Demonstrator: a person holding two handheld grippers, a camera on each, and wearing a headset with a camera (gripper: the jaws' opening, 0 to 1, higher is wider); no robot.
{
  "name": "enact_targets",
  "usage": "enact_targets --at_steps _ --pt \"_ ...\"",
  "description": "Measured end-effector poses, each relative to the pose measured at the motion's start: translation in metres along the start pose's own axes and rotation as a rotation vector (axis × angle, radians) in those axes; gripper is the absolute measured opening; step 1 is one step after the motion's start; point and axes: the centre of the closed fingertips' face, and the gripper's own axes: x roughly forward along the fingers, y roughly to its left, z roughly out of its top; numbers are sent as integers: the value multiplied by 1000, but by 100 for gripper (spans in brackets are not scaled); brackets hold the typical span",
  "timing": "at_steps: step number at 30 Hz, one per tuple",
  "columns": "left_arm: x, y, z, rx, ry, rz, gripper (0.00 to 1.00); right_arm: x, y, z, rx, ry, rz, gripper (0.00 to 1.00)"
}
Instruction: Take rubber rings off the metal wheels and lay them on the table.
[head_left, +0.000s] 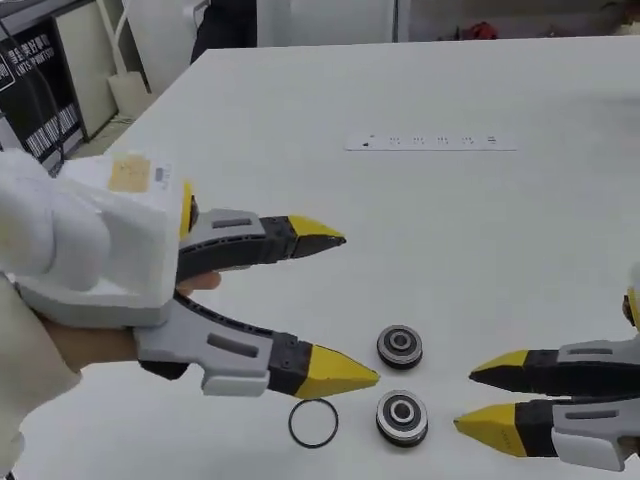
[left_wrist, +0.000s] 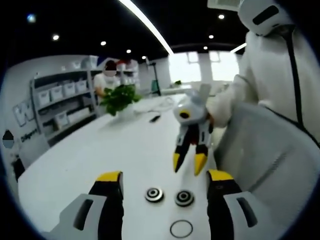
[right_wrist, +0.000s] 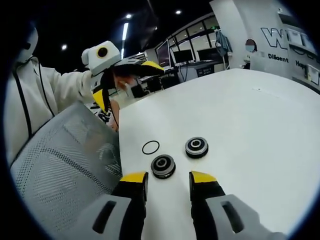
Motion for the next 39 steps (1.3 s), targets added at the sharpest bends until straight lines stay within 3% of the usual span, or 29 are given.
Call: enact_targets --at_steps 5,21,39 --pt "10 -1 -9 -16 5 -5 63 5 1 -2 -10 14 12 31" --pt "38 -17 -31 -52 34 -43 53 19 4 -7 -41 46 40 29" --pt "54 -31 -63 -92 90 -92 42 32 5 -14 -59 77 59 28"
